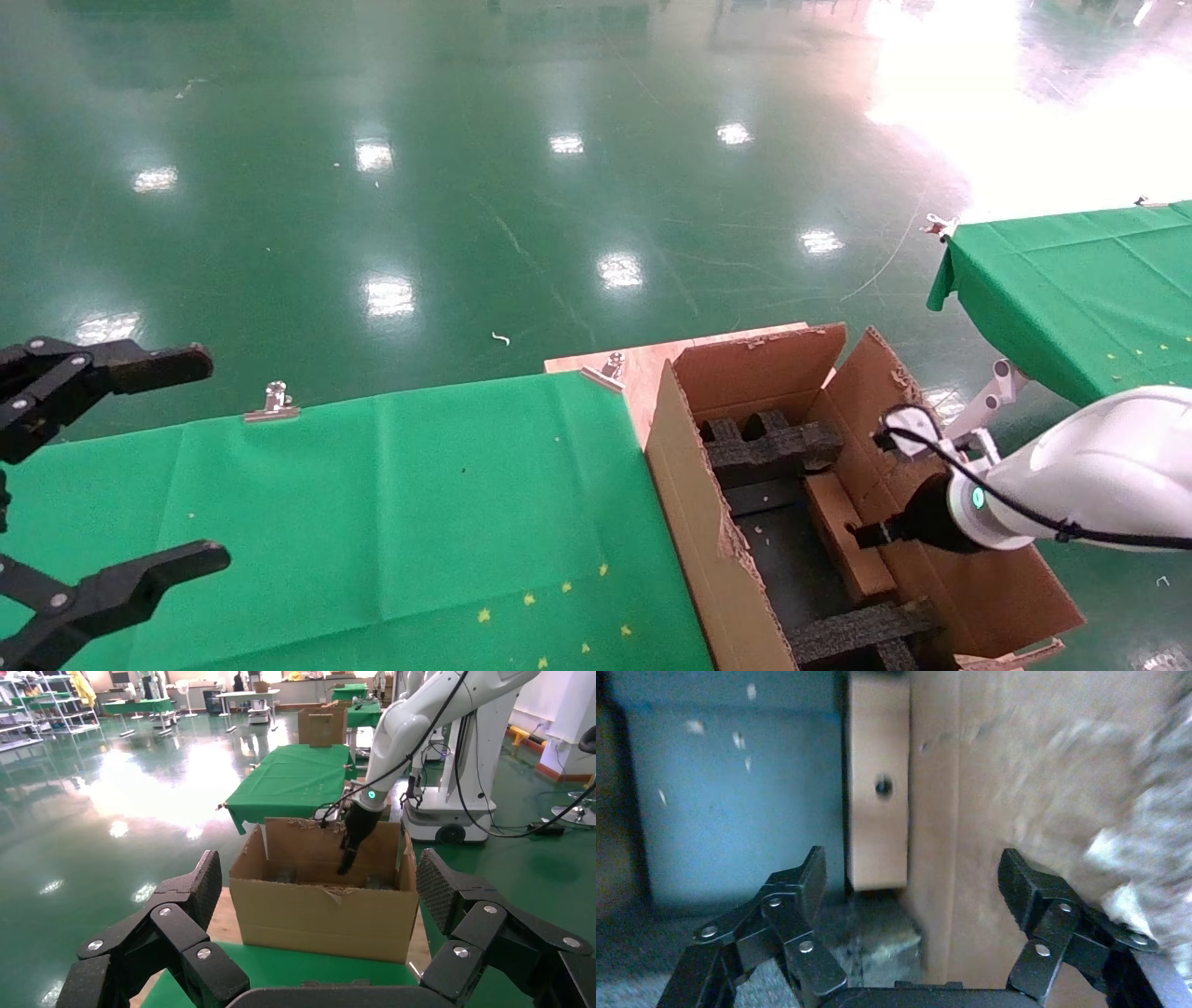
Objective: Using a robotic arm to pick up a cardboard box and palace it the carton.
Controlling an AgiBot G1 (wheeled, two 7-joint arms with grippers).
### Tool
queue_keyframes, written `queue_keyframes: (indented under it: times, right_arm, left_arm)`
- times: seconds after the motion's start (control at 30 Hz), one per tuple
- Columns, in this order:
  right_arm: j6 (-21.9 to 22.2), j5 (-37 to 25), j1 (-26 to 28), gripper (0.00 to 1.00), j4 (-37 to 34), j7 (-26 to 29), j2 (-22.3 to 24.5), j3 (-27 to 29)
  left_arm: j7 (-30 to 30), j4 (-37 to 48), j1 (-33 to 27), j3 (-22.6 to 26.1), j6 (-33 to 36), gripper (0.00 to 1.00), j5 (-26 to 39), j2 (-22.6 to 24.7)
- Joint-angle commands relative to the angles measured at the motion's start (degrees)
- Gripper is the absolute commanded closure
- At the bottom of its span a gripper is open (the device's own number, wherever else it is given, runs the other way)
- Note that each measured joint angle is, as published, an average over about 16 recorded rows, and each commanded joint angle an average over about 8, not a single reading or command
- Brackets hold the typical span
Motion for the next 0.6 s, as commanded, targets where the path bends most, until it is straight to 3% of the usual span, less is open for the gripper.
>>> queue_keyframes:
  times: [0.03,0.33,0.6]
  right_arm:
    - [-0.1,-0.5,0.8,0.0,0.4,0.3,0.3,0.3]
    - [2.0,3.1,9.2,0.0,4.7,-2.8,1.4,5.3]
    - [3.5,17.5,15.5,0.0,6.4,-14.2,1.0,10.4]
  left_arm:
    - [0.0,0.0,0.0,0.0,0.0,0.0,0.0,0.0]
    - [0.0,0.0,0.0,0.0,0.0,0.0,0.0,0.0]
    - [0.0,0.0,0.0,0.0,0.0,0.0,0.0,0.0]
